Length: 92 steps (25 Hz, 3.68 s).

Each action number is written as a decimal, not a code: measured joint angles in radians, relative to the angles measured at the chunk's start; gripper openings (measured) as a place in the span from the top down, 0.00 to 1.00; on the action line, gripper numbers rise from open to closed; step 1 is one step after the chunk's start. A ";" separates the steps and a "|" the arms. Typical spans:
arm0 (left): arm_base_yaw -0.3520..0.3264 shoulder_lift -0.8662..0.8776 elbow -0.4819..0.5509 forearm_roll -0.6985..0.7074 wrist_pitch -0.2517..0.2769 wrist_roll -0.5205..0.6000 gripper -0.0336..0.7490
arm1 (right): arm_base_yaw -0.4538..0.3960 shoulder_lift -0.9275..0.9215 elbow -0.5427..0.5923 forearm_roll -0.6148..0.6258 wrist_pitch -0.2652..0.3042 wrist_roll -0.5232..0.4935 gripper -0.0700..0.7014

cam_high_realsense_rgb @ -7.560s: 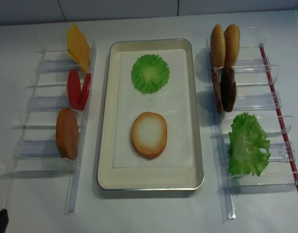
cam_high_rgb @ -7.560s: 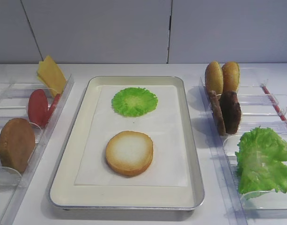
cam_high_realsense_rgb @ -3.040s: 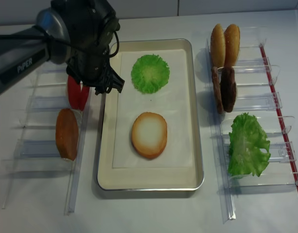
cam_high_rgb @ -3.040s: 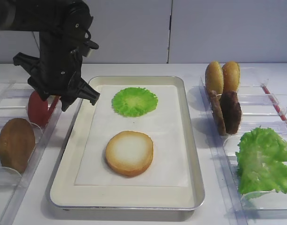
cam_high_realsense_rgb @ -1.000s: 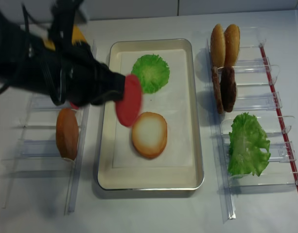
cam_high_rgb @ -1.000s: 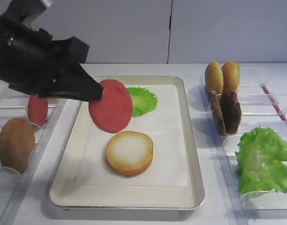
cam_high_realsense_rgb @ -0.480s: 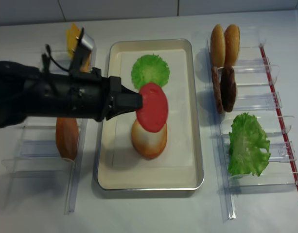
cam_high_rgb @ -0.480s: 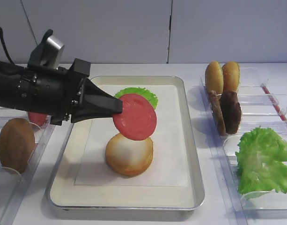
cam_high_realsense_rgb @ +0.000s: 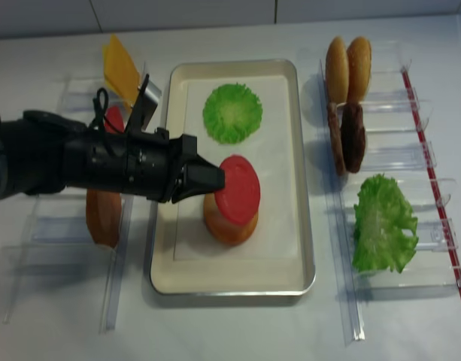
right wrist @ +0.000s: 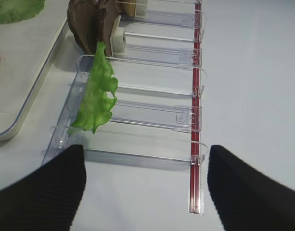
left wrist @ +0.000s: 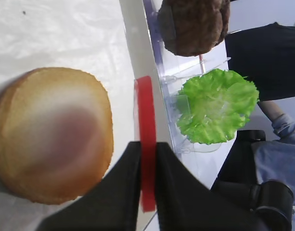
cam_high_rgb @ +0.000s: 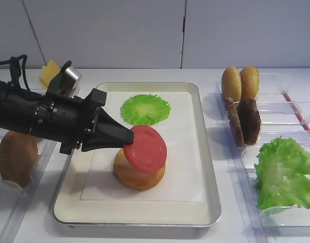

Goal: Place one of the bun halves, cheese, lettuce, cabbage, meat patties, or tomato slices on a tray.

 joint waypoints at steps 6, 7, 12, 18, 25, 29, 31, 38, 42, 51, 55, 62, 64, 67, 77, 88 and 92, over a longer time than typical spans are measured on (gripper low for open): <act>0.000 0.033 0.000 0.017 0.002 0.012 0.88 | 0.000 0.000 0.000 0.000 0.000 0.000 0.19; 0.000 0.039 0.000 0.017 0.002 0.013 0.88 | 0.000 0.000 0.000 0.000 0.000 0.000 0.19; 0.000 0.062 0.000 0.019 -0.018 0.022 0.88 | 0.000 0.000 0.000 -0.002 0.000 0.000 0.19; 0.000 0.063 0.000 0.019 -0.027 0.040 0.88 | 0.000 0.000 0.000 -0.002 0.000 0.000 0.19; 0.000 0.063 0.000 0.019 -0.051 0.044 0.88 | 0.000 0.000 0.000 -0.002 0.000 0.000 0.19; 0.007 0.063 0.000 0.019 -0.054 0.044 0.88 | 0.000 0.000 0.000 -0.002 0.000 0.000 0.19; 0.020 0.063 0.000 0.019 -0.054 0.044 0.87 | 0.000 0.000 0.000 -0.002 0.000 0.000 0.19; 0.033 0.063 0.000 0.042 -0.059 0.044 0.56 | 0.000 0.000 0.000 -0.002 0.000 0.000 0.19; 0.033 0.063 0.000 0.043 -0.043 0.056 0.38 | 0.000 0.000 0.000 -0.002 0.000 0.002 0.19; 0.033 0.065 -0.117 0.232 -0.014 -0.014 0.34 | 0.000 0.000 0.000 -0.002 -0.001 0.002 0.19; 0.033 0.065 -0.164 0.339 -0.006 -0.074 0.34 | 0.000 0.000 0.000 -0.002 -0.001 0.002 0.19; 0.033 0.004 -0.288 0.517 -0.013 -0.172 0.34 | 0.000 0.000 0.000 -0.002 -0.001 0.002 0.19; 0.033 -0.031 -0.349 0.606 -0.028 -0.204 0.34 | 0.000 0.000 0.000 -0.002 -0.001 0.002 0.19; 0.033 -0.078 -0.448 0.827 -0.039 -0.285 0.34 | 0.000 0.000 0.000 -0.002 -0.001 0.002 0.19; 0.034 -0.175 -0.665 1.562 -0.010 -0.736 0.34 | 0.000 0.000 0.000 -0.002 -0.001 0.002 0.19; 0.034 -0.558 -0.473 1.471 0.082 -0.740 0.34 | 0.000 0.000 0.000 -0.002 -0.001 0.002 0.19; 0.034 -0.755 -0.316 1.471 0.085 -0.751 0.34 | 0.000 0.000 0.000 -0.002 -0.001 0.002 0.19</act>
